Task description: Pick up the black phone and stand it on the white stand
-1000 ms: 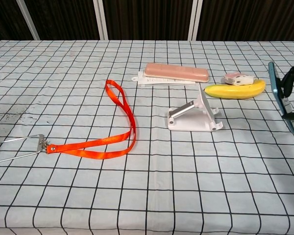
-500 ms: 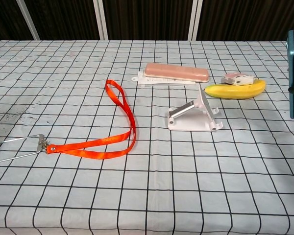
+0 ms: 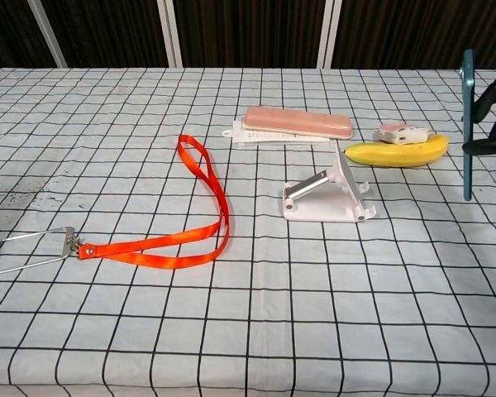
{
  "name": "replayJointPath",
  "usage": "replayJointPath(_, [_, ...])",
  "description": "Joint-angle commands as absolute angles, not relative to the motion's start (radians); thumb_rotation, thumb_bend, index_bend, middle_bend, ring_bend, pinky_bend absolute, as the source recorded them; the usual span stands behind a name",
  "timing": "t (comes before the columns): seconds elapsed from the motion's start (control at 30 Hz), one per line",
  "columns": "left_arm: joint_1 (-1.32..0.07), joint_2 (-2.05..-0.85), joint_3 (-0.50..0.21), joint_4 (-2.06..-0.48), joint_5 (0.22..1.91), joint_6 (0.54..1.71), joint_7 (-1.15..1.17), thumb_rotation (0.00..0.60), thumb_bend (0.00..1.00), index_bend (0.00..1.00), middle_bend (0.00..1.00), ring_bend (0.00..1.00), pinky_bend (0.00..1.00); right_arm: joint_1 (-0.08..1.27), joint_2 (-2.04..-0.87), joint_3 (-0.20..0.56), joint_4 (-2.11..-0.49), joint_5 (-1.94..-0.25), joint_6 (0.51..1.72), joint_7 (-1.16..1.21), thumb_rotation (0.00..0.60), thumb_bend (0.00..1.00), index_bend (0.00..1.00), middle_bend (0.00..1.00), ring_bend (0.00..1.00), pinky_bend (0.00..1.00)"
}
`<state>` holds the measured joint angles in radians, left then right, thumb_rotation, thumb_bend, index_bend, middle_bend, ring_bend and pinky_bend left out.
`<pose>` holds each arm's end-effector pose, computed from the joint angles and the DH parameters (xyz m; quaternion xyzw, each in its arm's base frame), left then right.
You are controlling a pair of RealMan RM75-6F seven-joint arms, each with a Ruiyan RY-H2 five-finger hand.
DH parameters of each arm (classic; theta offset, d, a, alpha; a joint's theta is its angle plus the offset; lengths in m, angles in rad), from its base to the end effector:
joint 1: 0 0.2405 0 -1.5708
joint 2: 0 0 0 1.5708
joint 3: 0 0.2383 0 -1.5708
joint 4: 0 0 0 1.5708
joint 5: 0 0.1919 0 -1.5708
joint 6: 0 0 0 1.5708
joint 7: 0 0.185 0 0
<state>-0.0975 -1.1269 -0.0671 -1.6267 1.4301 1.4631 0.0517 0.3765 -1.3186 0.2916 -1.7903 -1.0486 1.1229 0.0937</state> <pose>-0.2932 0.2256 0.1680 -0.5821 -0.3933 -0.3720 0.6068 -0.2069 -0.3183 0.0826 0.4732 -0.6048 0.4864 0.4168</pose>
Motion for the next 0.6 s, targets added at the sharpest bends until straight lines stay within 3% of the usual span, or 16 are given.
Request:
replayJointPath(0.03, [-0.098, -1.127, -0.067, -1.626, 1.429, 1.462, 0.052, 0.600, 0.00, 0.00, 0.00, 0.00, 0.00, 0.395, -1.323, 0.302, -1.784, -1.061, 1.075, 0.154, 0.600, 0.39, 0.56, 0.58, 0.50, 0.39])
replayJointPath(0.27, [-0.099, -1.127, -0.068, -1.626, 1.425, 1.457, 0.052, 0.600, 0.00, 0.00, 0.00, 0.00, 0.00, 0.440, -1.322, 0.309, -1.711, -1.170, 0.976, 0.313, 0.600, 0.40, 0.56, 0.57, 0.49, 0.39])
replayJointPath(0.6, [-0.101, -1.130, -0.072, -1.628, 1.410, 1.451, 0.060, 0.600, 0.00, 0.00, 0.00, 0.00, 0.00, 0.486, -1.351, 0.307, -1.625, -1.258, 0.935, 0.447, 0.600, 0.40, 0.56, 0.57, 0.49, 0.39])
